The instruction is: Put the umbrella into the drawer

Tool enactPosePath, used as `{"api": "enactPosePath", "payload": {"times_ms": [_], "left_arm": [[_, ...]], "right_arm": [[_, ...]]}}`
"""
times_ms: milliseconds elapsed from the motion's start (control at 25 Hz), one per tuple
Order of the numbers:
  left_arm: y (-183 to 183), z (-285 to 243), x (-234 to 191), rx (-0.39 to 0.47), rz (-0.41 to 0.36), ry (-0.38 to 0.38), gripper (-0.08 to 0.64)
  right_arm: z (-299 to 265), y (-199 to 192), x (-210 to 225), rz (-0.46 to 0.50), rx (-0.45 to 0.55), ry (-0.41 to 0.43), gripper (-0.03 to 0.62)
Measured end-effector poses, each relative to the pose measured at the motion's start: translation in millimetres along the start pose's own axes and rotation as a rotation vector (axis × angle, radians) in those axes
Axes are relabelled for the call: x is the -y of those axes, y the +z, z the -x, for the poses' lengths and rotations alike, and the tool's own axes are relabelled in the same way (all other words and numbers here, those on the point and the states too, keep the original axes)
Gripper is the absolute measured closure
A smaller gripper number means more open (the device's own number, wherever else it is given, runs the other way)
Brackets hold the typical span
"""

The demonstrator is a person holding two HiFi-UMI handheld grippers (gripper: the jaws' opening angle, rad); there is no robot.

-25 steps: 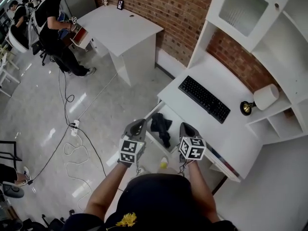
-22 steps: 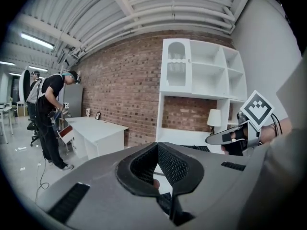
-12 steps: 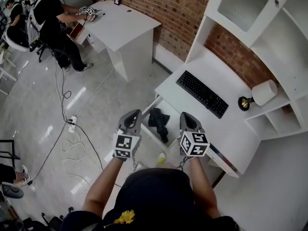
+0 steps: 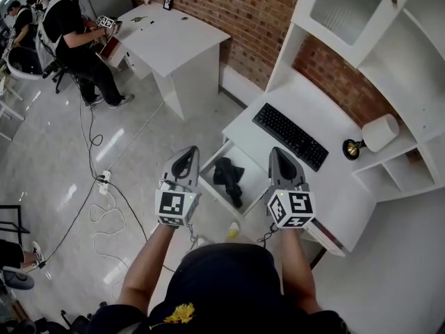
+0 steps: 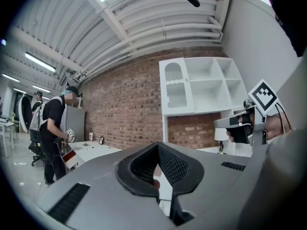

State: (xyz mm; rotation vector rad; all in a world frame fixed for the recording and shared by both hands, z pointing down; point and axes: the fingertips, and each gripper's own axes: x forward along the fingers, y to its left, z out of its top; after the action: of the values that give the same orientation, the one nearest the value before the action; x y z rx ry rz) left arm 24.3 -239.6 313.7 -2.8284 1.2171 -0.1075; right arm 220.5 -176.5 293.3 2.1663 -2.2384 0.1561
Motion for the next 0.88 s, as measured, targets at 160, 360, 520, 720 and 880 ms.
{"api": "enactPosePath", "payload": {"times_ms": [160,360,520,720,880], "left_arm": [[20,-2,-8,0.047,-0.001,0.020,0.545],[38,-6,-15,0.081,0.001,0.028,0.545],[56,-9,-18,0.107,0.011,0.029,0.546],[73,-14,-29,0.124,0.001,0.035,0.545],[68,-13,-35,0.120,-0.022,0.050,0.546]], "right_arm": [[3,24,4,0.029,0.078,-0.002,0.590],[1,56,20,0.060,0.159,-0.021,0.591],[0,79,28,0.081,0.199,-0.028,0.591],[-2,87,29,0.070,0.209,-0.021,0.591],[-6,83,26,0.068,0.199,-0.013,0.589]]}}
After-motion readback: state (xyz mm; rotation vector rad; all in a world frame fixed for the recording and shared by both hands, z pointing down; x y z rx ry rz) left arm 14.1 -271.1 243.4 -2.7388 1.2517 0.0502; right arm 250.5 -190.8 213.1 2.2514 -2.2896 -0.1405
